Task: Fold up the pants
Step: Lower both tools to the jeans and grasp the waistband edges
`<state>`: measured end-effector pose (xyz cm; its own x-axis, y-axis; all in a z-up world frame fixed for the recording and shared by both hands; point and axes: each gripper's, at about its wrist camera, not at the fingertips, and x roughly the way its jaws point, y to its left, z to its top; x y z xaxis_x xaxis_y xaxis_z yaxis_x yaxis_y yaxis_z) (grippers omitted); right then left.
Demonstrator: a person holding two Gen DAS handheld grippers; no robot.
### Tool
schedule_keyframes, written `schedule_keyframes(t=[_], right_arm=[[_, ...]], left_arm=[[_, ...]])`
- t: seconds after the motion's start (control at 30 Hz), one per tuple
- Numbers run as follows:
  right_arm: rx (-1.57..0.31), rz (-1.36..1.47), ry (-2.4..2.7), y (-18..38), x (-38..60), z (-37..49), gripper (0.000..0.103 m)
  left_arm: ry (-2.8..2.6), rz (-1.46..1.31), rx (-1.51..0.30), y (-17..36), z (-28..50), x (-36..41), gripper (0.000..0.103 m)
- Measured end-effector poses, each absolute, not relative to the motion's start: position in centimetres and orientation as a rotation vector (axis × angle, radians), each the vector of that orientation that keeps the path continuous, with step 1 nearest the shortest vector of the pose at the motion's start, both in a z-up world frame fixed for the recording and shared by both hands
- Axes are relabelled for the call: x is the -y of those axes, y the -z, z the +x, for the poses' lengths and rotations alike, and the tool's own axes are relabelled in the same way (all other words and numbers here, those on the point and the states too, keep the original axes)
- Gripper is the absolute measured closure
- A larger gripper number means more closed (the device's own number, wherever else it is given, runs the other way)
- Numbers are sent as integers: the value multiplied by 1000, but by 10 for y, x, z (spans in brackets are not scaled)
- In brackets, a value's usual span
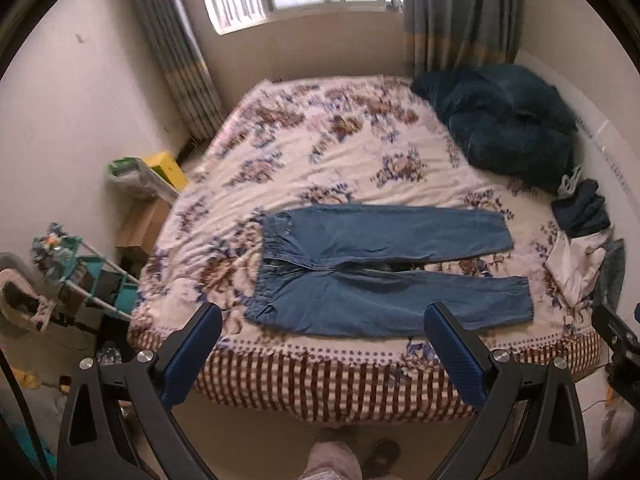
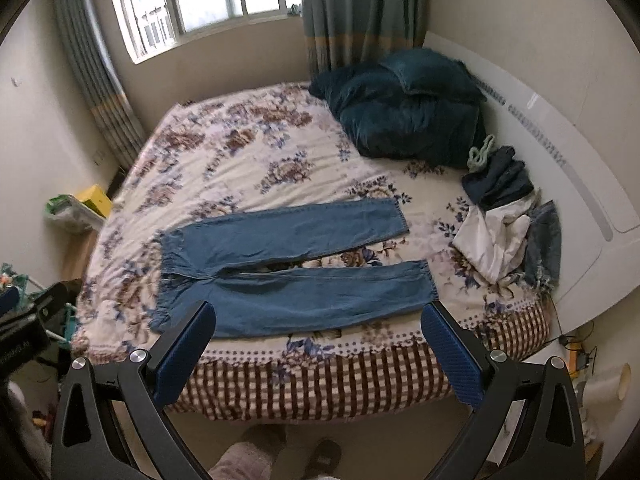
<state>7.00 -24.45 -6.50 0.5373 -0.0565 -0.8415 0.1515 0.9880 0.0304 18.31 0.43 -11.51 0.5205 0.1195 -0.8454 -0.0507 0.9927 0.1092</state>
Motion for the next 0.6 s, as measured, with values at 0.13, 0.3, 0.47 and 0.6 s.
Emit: schedule_keyframes(t=[0.13, 0.3, 0.47, 0.6], right_arm=[[-1077, 93, 150, 123, 245, 155, 0], [-1170, 93, 157, 208, 241, 279, 0], [-1265, 28, 190, 308, 234, 408, 0], [-1363, -10, 186, 402, 231, 509, 0]], left_arm=[[-89, 105, -1093, 169, 274, -10, 0], [-62, 128, -1205, 254, 404, -23, 0], [-35, 223, -1338, 356, 508, -14, 0], [7, 344, -1412, 439, 572, 8, 0]])
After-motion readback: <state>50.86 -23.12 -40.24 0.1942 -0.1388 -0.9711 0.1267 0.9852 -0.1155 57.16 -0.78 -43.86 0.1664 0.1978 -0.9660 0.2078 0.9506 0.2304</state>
